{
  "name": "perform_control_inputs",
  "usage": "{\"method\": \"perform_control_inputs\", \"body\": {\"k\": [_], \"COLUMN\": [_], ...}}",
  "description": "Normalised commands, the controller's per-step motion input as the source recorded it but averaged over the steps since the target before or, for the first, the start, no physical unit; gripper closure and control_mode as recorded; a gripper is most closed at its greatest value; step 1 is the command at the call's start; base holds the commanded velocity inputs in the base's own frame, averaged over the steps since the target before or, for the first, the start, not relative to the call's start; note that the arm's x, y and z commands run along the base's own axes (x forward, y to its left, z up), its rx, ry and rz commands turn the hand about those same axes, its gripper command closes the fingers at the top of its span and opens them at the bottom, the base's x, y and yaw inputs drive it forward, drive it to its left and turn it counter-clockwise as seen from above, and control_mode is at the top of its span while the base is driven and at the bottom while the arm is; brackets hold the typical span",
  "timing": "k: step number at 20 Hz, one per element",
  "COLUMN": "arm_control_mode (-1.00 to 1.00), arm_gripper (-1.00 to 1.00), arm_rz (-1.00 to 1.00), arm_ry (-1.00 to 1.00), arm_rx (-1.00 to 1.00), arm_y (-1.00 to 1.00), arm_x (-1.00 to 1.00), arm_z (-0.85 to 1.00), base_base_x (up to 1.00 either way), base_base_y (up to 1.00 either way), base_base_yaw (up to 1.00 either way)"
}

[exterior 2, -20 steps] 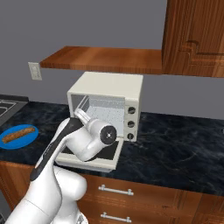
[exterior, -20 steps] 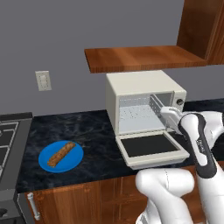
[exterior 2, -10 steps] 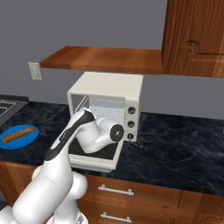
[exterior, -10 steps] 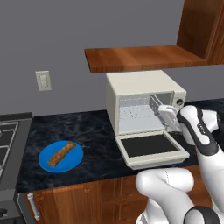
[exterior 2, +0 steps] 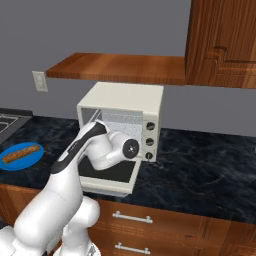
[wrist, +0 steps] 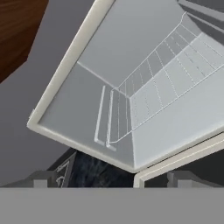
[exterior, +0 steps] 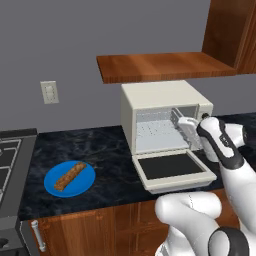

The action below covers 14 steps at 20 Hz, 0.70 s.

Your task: Pull the toaster oven rack outwards. Pick up the baguette from the plate and place it on the toaster oven rack. Close the toaster oven door fully and set the temperature to the lowest setting.

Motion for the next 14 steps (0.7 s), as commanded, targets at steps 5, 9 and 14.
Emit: {"method": "perform_control_inputs", "body": {"k": [5,9,14], "arm_control_mode": [-1.00,-1.00,-1.00], "arm_gripper": [-1.00,-1.00,-1.00], "arm_rz": [-0.05,0.02,0.04], "arm_ry": [0.00,0.00,0.00], "arm_rx": [0.00,0.03,0.04], "arm_y": [0.08,0.00,0.00], "arm_x": [0.24,0.02,0.19], "arm_z": [-0.17,-0.16,-0.18], "base_base_x": [0.00,0.00,0.00], "base_base_y": [0.00,0.00,0.00], "base_base_yaw": [0.00,0.00,0.00]}}
